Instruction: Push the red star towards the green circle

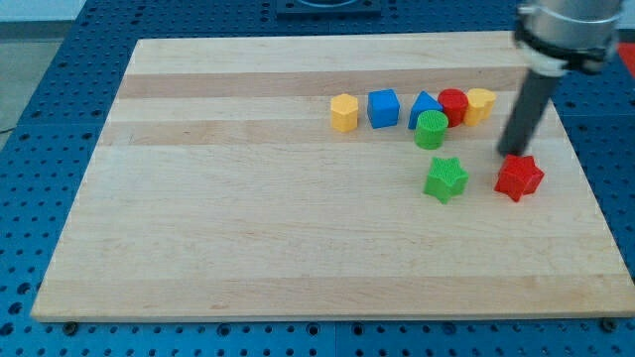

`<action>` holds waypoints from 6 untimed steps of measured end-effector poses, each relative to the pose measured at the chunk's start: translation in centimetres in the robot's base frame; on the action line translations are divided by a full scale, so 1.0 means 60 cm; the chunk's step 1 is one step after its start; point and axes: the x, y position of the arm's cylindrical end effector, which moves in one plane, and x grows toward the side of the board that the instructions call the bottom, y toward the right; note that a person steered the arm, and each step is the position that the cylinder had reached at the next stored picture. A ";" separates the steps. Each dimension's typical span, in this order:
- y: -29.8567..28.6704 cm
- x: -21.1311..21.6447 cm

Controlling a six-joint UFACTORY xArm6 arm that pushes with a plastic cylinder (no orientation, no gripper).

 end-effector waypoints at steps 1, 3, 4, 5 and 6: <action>0.118 0.016; 0.065 0.133; -0.018 0.104; -0.070 0.064; -0.084 0.064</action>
